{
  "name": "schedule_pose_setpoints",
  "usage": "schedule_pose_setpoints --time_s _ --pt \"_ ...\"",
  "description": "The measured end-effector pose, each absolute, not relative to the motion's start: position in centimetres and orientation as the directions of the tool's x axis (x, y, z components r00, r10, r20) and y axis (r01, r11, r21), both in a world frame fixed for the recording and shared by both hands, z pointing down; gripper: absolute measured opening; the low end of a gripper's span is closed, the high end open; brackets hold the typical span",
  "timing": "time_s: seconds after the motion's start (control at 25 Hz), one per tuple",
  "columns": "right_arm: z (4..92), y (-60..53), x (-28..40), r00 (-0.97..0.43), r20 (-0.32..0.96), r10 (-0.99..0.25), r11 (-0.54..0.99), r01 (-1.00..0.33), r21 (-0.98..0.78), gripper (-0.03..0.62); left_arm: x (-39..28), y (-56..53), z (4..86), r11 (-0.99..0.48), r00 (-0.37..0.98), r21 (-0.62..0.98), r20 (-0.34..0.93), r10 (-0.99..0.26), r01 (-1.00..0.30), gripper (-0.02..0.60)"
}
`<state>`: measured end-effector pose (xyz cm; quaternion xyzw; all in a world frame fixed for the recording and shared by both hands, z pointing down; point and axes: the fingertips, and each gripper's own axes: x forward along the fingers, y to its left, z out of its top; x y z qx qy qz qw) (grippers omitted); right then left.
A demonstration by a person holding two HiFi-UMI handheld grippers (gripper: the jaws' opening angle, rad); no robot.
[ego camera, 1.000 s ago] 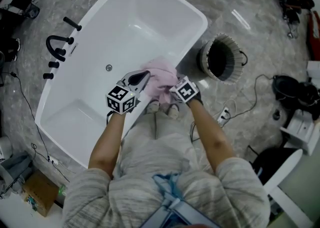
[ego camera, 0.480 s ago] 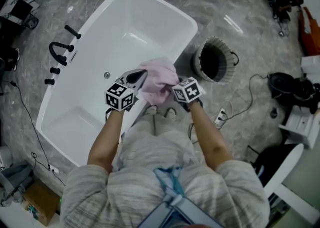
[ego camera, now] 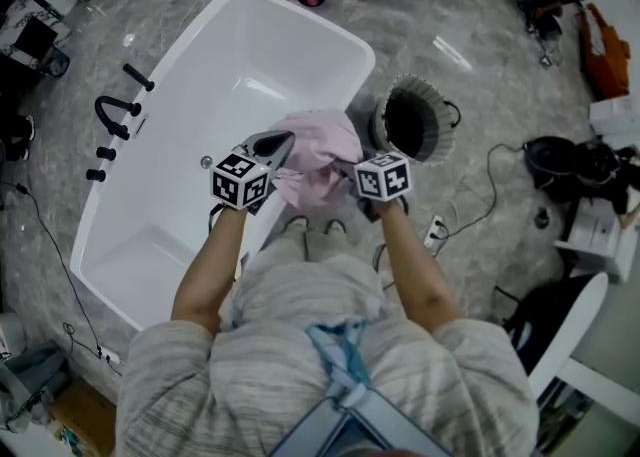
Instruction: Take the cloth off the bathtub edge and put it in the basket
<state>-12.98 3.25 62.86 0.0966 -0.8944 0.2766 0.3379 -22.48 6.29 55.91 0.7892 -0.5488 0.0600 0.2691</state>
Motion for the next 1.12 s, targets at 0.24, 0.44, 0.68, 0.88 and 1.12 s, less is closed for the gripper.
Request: schedule_pose_setpoints --time_s 0.24,0.44,0.68,0.88,1.12 --pt "59.4 1.8 -11.7 -0.795 0.603 -0.068 0.809 -0.398 -0.433 0.127 -21.3 5.3 54.6 -0.282 0.411 0.347 0.392 -0.823 -0.894 0.002" --pt "57.1 0.8 -10.4 -0.811 0.569 -0.139 0.794 -0.434 -0.425 0.127 -21.0 5.1 53.6 -0.300 0.427 0.350 0.377 -0.822 -0.887 0.002" --pt "54.0 -0.3 -8.8 -0.830 0.520 -0.199 0.776 -0.458 -0.433 0.127 -20.1 4.4 52.4 -0.328 0.448 0.345 0.370 -0.814 -0.879 0.002" --pt "53.0 -1.1 -7.5 -0.828 0.511 -0.232 0.769 -0.478 -0.425 0.127 -18.7 3.7 52.1 -0.360 0.475 0.338 0.373 -0.797 -0.870 0.002" --pt "52.6 -1.8 -6.6 -0.826 0.496 -0.268 0.750 -0.502 -0.430 0.127 -18.0 2.7 52.0 -0.391 0.499 0.331 0.370 -0.784 -0.859 0.002"
